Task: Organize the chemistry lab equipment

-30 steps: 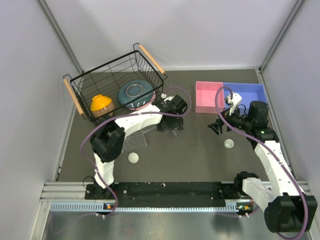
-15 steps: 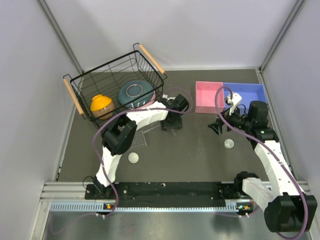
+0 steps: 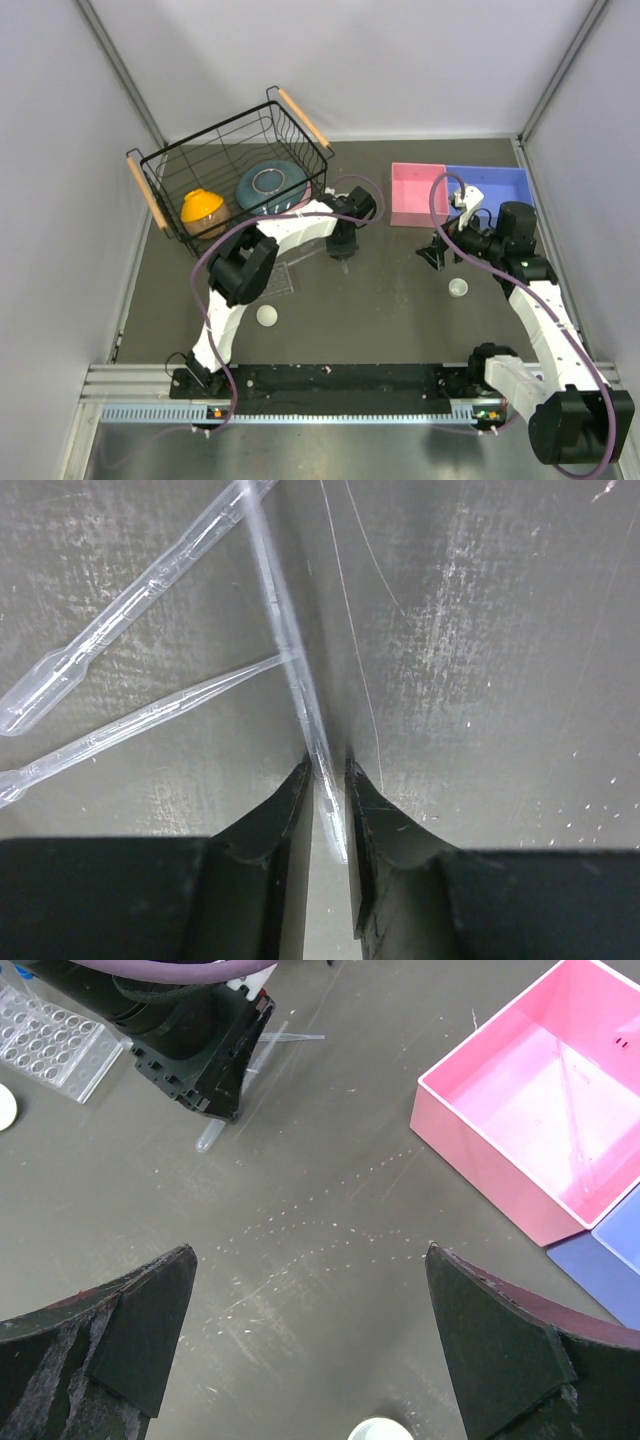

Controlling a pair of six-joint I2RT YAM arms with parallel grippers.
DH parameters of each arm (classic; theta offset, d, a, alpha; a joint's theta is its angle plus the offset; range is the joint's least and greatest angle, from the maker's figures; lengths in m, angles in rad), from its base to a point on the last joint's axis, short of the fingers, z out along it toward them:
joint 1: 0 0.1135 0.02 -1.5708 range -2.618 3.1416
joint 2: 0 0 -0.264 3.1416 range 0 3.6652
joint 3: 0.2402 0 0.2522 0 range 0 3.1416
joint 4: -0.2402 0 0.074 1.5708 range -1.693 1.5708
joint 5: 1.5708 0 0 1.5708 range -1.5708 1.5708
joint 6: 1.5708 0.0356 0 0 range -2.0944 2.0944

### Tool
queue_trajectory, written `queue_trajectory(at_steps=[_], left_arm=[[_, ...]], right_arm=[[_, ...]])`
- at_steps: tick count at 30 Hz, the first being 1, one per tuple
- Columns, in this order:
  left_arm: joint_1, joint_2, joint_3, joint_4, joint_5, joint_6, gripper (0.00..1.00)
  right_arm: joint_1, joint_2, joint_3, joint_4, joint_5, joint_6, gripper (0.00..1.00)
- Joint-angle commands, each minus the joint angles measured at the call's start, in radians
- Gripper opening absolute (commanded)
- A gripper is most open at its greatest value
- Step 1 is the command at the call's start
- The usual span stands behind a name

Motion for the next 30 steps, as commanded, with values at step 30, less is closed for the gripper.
queue_trajectory(at_steps=[30], left_arm=[[-0.072, -0.764, -0.672, 0.597, 0.303, 0.227, 0.00]], right_arm=[[-0.013, 0.061, 0.034, 0.031, -0.258, 0.038, 0.99]])
